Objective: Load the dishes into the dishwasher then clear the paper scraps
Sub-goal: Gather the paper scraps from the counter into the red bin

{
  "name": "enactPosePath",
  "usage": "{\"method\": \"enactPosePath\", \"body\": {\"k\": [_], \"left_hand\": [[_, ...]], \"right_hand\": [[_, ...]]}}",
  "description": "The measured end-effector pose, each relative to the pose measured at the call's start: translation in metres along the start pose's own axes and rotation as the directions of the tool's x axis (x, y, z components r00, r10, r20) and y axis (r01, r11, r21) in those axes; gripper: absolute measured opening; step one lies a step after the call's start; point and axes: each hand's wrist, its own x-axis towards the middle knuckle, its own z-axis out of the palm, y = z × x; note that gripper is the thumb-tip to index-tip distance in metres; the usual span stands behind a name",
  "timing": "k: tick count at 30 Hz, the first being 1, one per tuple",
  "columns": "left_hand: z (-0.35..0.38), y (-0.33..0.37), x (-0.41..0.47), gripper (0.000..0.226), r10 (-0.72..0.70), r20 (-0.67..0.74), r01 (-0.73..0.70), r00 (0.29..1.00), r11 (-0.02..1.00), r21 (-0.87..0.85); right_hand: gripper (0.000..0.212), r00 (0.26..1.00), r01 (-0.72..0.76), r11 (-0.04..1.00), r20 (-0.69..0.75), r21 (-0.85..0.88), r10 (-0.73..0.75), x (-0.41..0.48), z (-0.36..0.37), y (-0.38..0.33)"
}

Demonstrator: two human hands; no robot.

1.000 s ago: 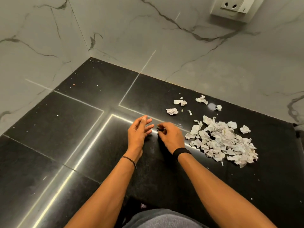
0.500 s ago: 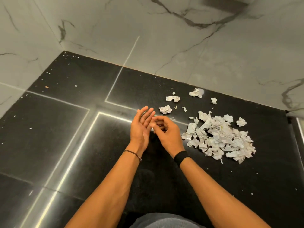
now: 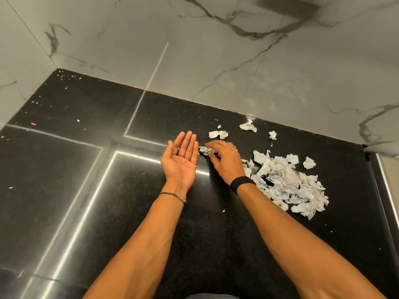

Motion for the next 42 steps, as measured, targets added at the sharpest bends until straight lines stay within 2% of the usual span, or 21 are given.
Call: {"method": "enactPosePath", "body": {"k": [3, 5, 7, 9, 13, 16, 19, 23, 25, 27, 29, 30, 32, 33, 35, 38, 40, 42], "left_hand": [[0.002, 0.000, -0.004, 0.043, 0.027, -0.027, -0.026, 0.999, 0.999, 0.033], [0.002, -0.003, -0.004, 0.043, 0.027, -0.043, -0.026, 0.999, 1.000, 0.018], [0.003, -0.006, -0.002, 0.043, 0.025, -0.035, -0.025, 0.999, 1.000, -0.006], [0.004, -0.011, 0.002, 0.043, 0.029, -0.033, -0.029, 0.999, 0.999, -0.022], [0.010, -0.019, 0.010, 0.044, -0.005, -0.015, 0.004, 1.000, 0.996, -0.088], [0.012, -0.018, 0.008, 0.042, -0.032, 0.014, 0.033, 0.999, 0.989, -0.143], [0.011, -0.016, 0.008, 0.041, -0.040, 0.029, 0.044, 0.999, 0.984, -0.173], [0.013, -0.015, 0.011, 0.041, -0.052, 0.024, 0.055, 0.998, 0.989, -0.138], [0.015, -0.016, 0.013, 0.042, -0.059, 0.021, 0.060, 0.998, 0.994, -0.096], [0.017, -0.018, 0.016, 0.043, -0.057, 0.013, 0.057, 0.998, 0.997, -0.052], [0.020, -0.021, 0.018, 0.044, -0.052, 0.003, 0.052, 0.999, 0.999, -0.015], [0.021, -0.022, 0.019, 0.044, -0.053, -0.002, 0.053, 0.999, 0.999, 0.003], [0.024, -0.026, 0.021, 0.041, -0.063, -0.010, 0.064, 0.998, 0.996, 0.061], [0.026, -0.028, 0.023, 0.039, -0.070, -0.014, 0.071, 0.997, 0.993, 0.094], [0.029, -0.034, 0.025, 0.037, -0.087, -0.015, 0.089, 0.996, 0.989, 0.120], [0.033, -0.039, 0.026, 0.037, -0.114, 0.005, 0.114, 0.993, 0.992, 0.050], [0.033, -0.037, 0.027, 0.038, -0.116, 0.020, 0.116, 0.993, 0.993, 0.010], [0.031, -0.034, 0.029, 0.039, -0.111, 0.025, 0.111, 0.994, 0.994, 0.006]], "right_hand": [[0.025, 0.998, 0.022, 1.000, -0.051, 0.001, -0.022, 0.000, 0.002, -0.003], [0.018, 0.996, -0.021, 0.999, -0.087, 0.047, 0.025, -0.004, 0.000, -0.007], [0.017, 0.976, -0.126, 0.964, -0.145, 0.235, 0.163, -0.010, -0.005, -0.019], [0.020, 0.961, -0.164, 0.902, -0.140, 0.400, 0.237, -0.017, -0.010, -0.032], [0.028, 0.983, -0.177, 0.848, 0.040, 0.500, 0.181, -0.032, -0.013, -0.054], [0.018, 0.974, -0.124, 0.819, -0.090, 0.560, 0.208, -0.033, -0.018, -0.053], [0.012, 0.938, -0.150, 0.858, -0.203, 0.491, 0.280, -0.018, -0.022, -0.027], [0.026, 0.960, -0.241, 0.956, -0.104, 0.165, 0.260, 0.007, -0.020, 0.013], [0.026, 0.984, -0.174, 0.984, -0.046, -0.029, 0.172, 0.015, -0.019, 0.021], [0.021, 0.994, -0.109, 0.985, -0.002, -0.133, 0.110, 0.021, -0.020, 0.021], [0.018, 0.993, -0.120, 0.986, -0.002, -0.112, 0.121, 0.022, -0.021, 0.018], [0.017, 0.986, -0.168, 0.985, -0.025, -0.028, 0.167, 0.021, -0.023, 0.014], [0.016, 0.968, -0.211, 0.945, -0.077, 0.249, 0.237, 0.016, -0.028, 0.001], [0.017, 0.971, -0.177, 0.916, -0.087, 0.361, 0.222, 0.013, -0.031, -0.007], [0.021, 0.986, -0.101, 0.874, -0.067, 0.475, 0.151, 0.008, -0.035, -0.023], [0.024, 0.977, -0.082, 0.867, -0.133, 0.491, 0.167, 0.012, -0.036, -0.022], [0.022, 0.952, -0.106, 0.913, -0.224, 0.395, 0.208, 0.021, -0.034, -0.007], [0.026, 0.965, -0.147, 0.960, -0.177, 0.238, 0.191, 0.034, -0.033, 0.009]]}}
